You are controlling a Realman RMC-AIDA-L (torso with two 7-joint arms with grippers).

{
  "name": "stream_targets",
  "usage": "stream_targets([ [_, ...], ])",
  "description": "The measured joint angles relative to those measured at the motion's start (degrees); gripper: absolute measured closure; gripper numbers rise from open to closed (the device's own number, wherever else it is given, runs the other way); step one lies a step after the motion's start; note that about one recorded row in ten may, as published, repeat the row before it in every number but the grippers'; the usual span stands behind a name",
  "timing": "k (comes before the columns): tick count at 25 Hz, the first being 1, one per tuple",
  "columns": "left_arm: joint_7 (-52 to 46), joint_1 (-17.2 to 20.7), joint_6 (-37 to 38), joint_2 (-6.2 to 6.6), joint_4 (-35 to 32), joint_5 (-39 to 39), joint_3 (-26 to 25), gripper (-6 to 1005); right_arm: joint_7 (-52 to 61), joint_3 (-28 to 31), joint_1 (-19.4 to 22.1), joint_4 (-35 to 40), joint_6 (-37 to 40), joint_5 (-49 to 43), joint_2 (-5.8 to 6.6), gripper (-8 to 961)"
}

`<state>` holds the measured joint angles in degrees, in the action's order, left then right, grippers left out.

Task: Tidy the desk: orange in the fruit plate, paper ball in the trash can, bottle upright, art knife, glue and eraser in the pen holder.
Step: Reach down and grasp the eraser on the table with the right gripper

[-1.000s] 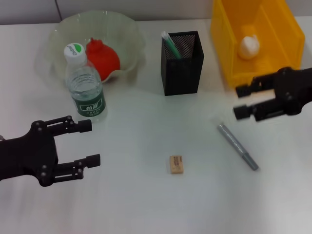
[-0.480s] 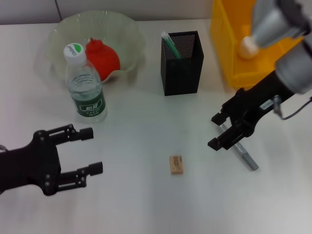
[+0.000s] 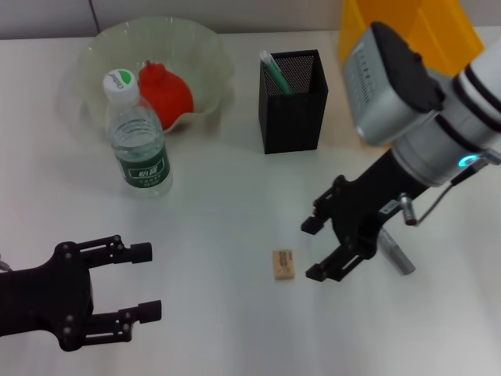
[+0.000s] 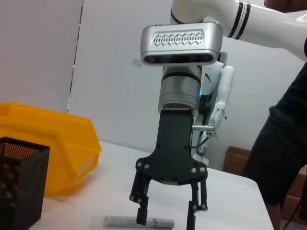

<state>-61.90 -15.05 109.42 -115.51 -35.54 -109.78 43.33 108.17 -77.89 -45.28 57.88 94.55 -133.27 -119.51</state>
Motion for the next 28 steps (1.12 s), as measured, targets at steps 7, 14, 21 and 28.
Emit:
stream_targets([
  [7, -3.14, -0.21, 0.84, 0.57, -0.27, -0.12, -1.04, 260, -2.66, -6.80, -0.98, -1.77, -7.31, 0.69, -0.09, 262],
  [14, -4.21, -0.16, 1.91, 1.73, -0.06, -0.10, -1.56, 260, -3.82, -11.59, -0.83, -2.73, -11.40, 1.38, -0.18, 269],
  [21, -4.27, 0.24, 1.96, 1.91, -0.12, -0.24, -1.59, 260, -3.85, -15.37, -1.28, -4.03, -14.12, 3.35, -0.25, 276],
  [28, -4.23, 0.37, 1.61, 1.96, -0.09, -0.21, -1.75, 260, -3.63, -17.76, -1.49, -4.76, -15.37, 3.63, -0.30, 283],
])
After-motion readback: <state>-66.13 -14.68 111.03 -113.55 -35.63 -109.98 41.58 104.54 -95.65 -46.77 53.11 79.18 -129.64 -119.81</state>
